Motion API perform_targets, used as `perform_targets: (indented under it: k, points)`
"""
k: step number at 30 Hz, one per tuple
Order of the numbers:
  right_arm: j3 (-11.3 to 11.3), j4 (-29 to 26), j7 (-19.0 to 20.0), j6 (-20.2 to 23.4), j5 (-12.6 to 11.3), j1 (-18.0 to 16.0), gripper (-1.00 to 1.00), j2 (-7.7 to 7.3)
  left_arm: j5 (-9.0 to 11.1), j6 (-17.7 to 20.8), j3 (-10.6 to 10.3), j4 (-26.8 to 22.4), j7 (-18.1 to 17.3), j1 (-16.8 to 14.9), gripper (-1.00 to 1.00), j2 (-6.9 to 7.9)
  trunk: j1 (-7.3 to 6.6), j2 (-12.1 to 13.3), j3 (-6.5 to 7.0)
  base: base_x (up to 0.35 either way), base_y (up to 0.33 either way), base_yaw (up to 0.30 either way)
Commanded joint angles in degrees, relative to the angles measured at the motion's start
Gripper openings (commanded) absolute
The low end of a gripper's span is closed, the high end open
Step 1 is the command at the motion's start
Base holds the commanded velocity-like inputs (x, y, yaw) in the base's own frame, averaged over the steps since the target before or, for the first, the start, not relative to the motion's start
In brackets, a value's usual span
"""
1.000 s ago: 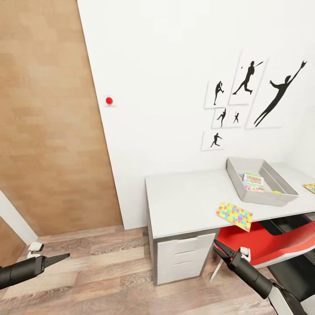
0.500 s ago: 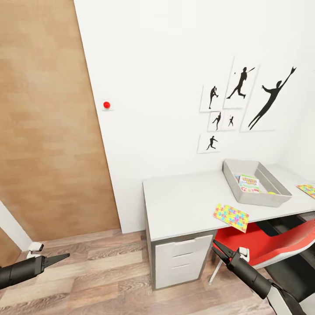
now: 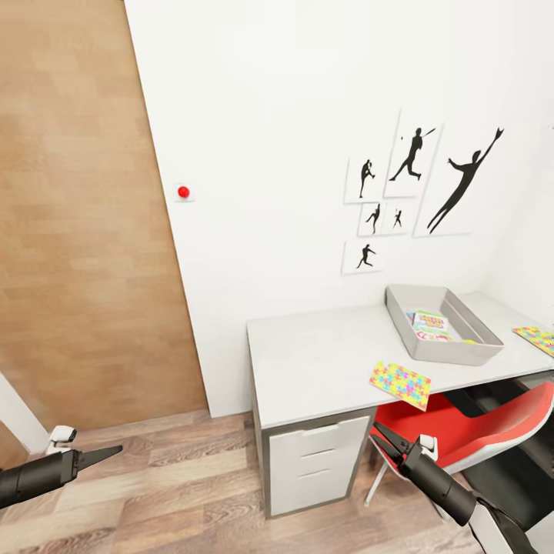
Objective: Put all the toys in the child's room - the three board games (two on the bed and one on the table), the two jigsaw puzzles on the table, and the tennis ball on the table - inside the toy box on the table in the child's room.
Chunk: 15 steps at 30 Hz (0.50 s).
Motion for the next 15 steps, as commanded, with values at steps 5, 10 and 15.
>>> perform_targets:
  k: [5, 10, 15]
  points:
    - [0.08, 0.02, 0.05, 0.37, -0.28, -0.05, 1.00, 0.01, 0.03, 0.61, 0.01, -0.01, -0.20, -0.04, 1.00, 0.02, 0.04, -0.12, 0.34, 0.000, 0.000, -0.064]
    - [0.14, -0.01, -0.01, -0.33, -0.27, -0.05, 1.00, 0.06, 0.04, 0.54, 0.01, -0.01, -0.24, -0.04, 1.00, 0.02, 0.04, -0.12, 0.67, 0.000, 0.000, -0.030]
    - [0.15, 0.01, -0.02, -2.02, -0.08, -0.05, 1.00, 0.08, 0.04, 0.52, 0.01, -0.01, -0.28, -0.04, 1.00, 0.08, 0.04, -0.12, 0.75, 0.000, 0.000, -0.006]
